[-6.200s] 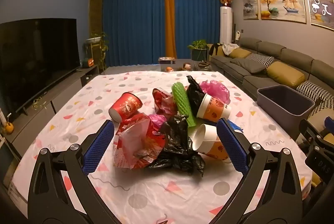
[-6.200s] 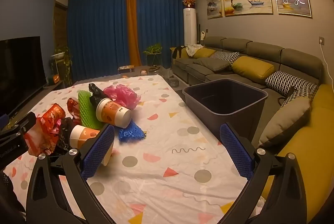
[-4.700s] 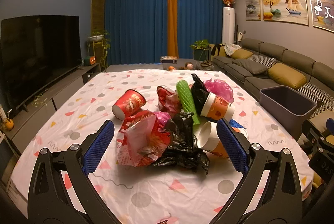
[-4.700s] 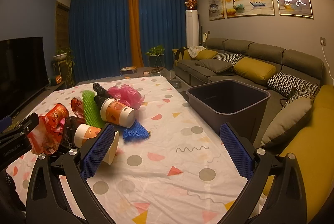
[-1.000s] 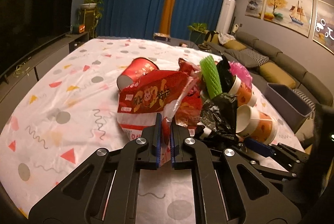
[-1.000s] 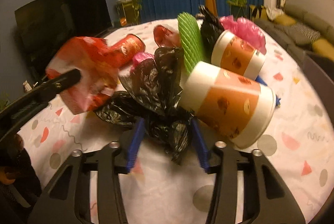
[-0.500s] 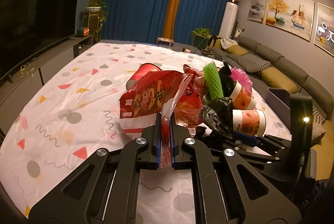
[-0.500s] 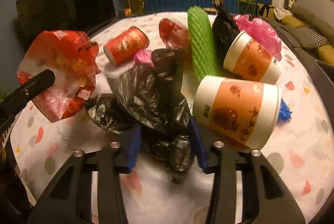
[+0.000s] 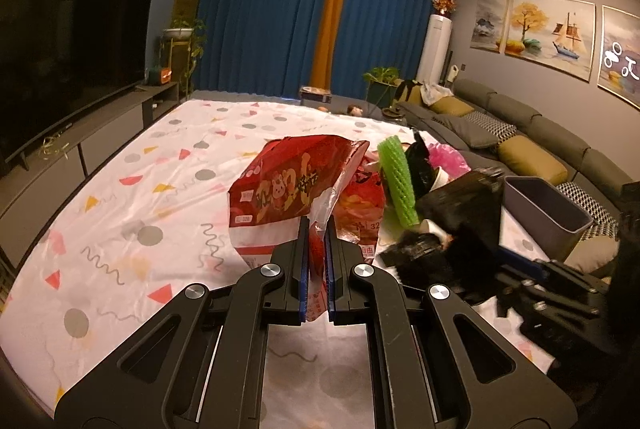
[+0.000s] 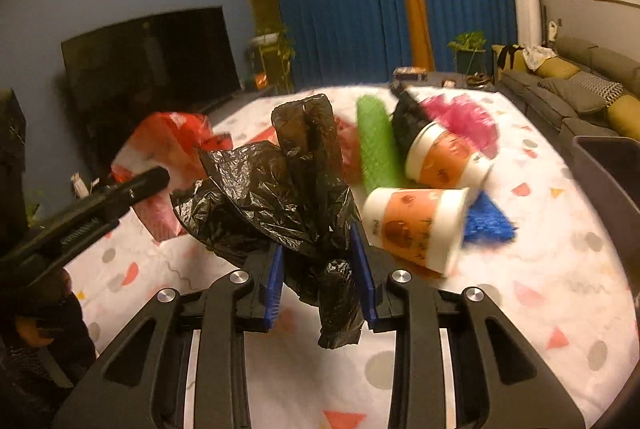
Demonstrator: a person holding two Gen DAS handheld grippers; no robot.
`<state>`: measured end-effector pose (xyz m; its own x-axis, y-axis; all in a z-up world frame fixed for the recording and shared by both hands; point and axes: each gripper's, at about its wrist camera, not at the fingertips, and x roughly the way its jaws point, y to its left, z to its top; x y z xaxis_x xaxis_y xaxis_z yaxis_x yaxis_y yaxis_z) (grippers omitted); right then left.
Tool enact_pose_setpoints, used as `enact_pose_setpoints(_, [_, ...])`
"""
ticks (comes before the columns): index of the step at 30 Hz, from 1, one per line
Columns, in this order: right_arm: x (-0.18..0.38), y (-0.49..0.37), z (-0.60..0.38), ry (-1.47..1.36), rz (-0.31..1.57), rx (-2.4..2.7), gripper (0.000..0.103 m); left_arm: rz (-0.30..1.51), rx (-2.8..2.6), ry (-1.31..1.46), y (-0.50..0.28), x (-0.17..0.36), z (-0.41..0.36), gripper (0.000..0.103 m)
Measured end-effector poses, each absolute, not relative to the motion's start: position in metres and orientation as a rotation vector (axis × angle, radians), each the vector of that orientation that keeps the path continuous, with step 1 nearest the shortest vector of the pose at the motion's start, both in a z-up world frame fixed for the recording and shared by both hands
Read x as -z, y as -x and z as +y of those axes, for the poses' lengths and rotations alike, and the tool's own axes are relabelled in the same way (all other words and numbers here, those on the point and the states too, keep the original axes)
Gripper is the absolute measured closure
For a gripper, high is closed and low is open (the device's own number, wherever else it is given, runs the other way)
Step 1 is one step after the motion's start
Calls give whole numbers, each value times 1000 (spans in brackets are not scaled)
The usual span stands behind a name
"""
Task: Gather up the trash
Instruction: 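Carry the red snack bag and black bag with both tools over the grey bin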
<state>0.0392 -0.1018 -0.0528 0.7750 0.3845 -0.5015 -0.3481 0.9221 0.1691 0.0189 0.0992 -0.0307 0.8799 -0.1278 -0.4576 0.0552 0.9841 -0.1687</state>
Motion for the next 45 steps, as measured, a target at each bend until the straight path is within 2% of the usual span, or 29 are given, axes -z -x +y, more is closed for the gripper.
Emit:
enact_pose_setpoints(17, [19, -1, -194, -146, 396, -192, 71, 425, 238, 86, -14, 5, 37, 97])
enact_pose_setpoints(33, [-8, 1, -335, -188, 236, 239, 71, 322, 573, -17, -60, -29, -142, 98])
enact_pose_setpoints(45, [-5, -27, -389, -191, 202, 371, 71, 335, 688, -12, -117, -11, -243, 98])
